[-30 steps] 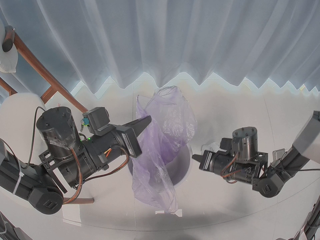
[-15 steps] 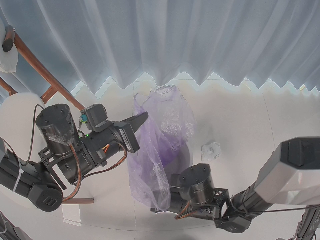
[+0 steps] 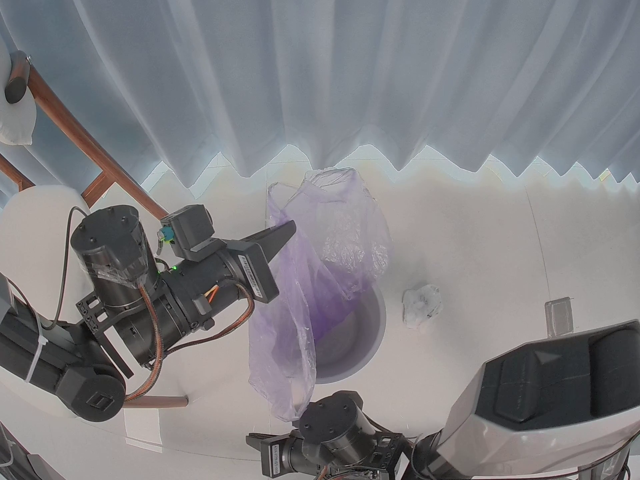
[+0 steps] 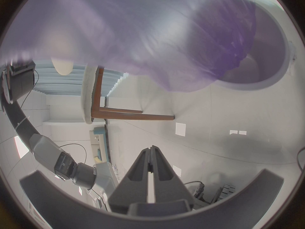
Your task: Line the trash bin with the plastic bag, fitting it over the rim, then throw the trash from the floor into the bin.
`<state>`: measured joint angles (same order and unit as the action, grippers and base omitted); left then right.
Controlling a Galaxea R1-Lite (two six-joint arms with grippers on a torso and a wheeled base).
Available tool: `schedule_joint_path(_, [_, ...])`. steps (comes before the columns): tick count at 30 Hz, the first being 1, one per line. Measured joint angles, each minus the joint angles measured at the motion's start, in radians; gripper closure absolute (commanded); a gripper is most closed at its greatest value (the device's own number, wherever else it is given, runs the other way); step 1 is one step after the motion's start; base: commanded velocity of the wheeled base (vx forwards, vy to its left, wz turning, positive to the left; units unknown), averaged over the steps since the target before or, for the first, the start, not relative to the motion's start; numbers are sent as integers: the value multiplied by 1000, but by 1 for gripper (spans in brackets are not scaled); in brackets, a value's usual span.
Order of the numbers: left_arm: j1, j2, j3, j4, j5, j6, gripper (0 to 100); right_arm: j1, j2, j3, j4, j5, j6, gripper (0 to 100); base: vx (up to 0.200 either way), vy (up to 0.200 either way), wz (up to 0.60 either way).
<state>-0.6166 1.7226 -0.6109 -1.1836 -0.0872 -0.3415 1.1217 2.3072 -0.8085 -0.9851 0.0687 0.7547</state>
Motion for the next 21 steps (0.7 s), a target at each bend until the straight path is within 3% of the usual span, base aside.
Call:
schedule_joint_path(6, [0,1,0,0,1,0,100,-9,42,-31,-156,-54,1,100,0,0,0])
schedule_joint_path(16, [-3,2,7,2,1,1,100,-167,44,-54,-244,-155,-1,100,0,0,0])
schedule_joint_path(21, [-3,2,10,9,1,3,100,-238,44,-99,-247,-163,-3,100,0,0,0])
